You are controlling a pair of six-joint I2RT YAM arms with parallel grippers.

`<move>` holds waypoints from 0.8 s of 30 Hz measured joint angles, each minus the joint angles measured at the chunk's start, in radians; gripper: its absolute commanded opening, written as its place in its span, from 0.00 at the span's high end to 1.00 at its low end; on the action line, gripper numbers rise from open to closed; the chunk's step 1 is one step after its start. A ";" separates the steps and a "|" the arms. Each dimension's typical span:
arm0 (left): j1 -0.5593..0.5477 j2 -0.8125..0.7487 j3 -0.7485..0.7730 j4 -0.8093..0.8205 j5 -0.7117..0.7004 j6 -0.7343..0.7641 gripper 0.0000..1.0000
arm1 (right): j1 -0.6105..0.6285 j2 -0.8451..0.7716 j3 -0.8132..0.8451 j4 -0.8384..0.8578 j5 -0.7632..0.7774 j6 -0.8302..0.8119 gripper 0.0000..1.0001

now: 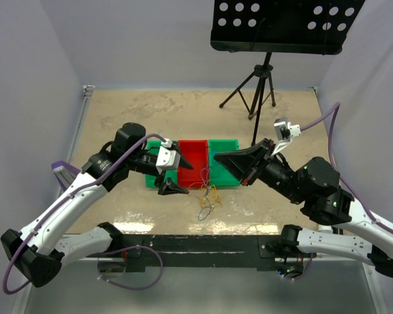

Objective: Untangle the cables

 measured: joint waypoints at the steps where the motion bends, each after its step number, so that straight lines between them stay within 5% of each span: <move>1: -0.006 0.006 -0.005 0.000 0.013 -0.006 0.28 | 0.000 0.006 0.000 0.010 -0.005 -0.001 1.00; 13: -0.139 0.055 -0.067 0.078 0.054 -0.067 0.89 | 0.000 0.037 0.000 0.040 -0.025 -0.011 1.00; 17: -0.139 0.062 -0.084 0.095 0.039 -0.064 0.84 | 0.000 0.036 0.000 0.043 -0.025 -0.016 1.00; 20: -0.140 0.067 -0.097 0.109 0.034 -0.067 0.49 | 0.000 0.036 0.000 0.043 -0.024 -0.016 1.00; 24: -0.141 0.074 -0.100 0.137 0.019 -0.083 0.42 | 0.000 0.035 0.000 0.060 -0.025 -0.017 1.00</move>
